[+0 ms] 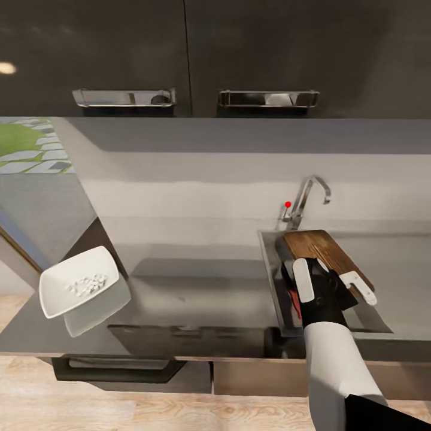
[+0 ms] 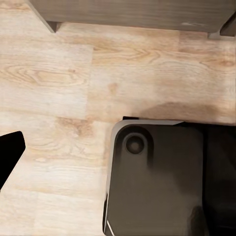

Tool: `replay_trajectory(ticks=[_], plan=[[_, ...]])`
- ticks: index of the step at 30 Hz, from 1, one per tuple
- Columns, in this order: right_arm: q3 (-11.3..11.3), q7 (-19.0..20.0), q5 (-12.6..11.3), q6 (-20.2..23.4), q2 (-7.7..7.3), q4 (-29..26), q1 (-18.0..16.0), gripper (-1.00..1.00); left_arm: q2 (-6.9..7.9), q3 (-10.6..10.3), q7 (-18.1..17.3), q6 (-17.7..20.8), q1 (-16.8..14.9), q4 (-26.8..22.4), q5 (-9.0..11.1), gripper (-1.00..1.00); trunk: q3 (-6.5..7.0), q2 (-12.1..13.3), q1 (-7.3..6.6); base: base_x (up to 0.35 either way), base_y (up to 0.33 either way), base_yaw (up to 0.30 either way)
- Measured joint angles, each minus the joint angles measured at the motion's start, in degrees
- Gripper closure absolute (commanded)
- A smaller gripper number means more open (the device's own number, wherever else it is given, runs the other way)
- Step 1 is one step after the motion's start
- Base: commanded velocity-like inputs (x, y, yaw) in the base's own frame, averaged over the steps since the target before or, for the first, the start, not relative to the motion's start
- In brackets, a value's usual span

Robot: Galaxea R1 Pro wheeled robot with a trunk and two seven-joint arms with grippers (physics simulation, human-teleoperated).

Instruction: In the kitchen, take the Vidalia onion out of the sink, dice it on the chopping board with the paring knife, put the diced onion into the bowl on the countertop, then place both the paring knife and the chopping board into the sink.

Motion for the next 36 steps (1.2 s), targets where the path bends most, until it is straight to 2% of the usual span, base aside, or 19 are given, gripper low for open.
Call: replay_trajectory(ticks=[8, 13, 36], plan=[[0.00, -0.14, -0.18, -1.32, 0.00, 0.75, 0.00, 1.00, 0.00, -0.07, 0.00, -0.05, 0.00, -0.07, -0.03, -1.00, -0.03, 0.00, 0.01, 0.162, 0.132, 0.000], [-0.03, -0.48, -0.06, -2.99, 0.00, 0.95, 0.00, 1.00, 0.00, -0.09, -0.01, -0.05, 0.00, -0.10, -0.03, -1.00, -0.12, 0.00, 0.01, 0.011, 0.009, 0.000], [-0.10, -0.72, -0.16, -3.24, 0.00, 2.86, 0.01, 1.00, 0.00, -0.09, -0.01, -0.05, 0.00, -0.10, -0.03, -1.00, -0.38, 0.01, 0.02, -0.019, 0.000, 0.000]])
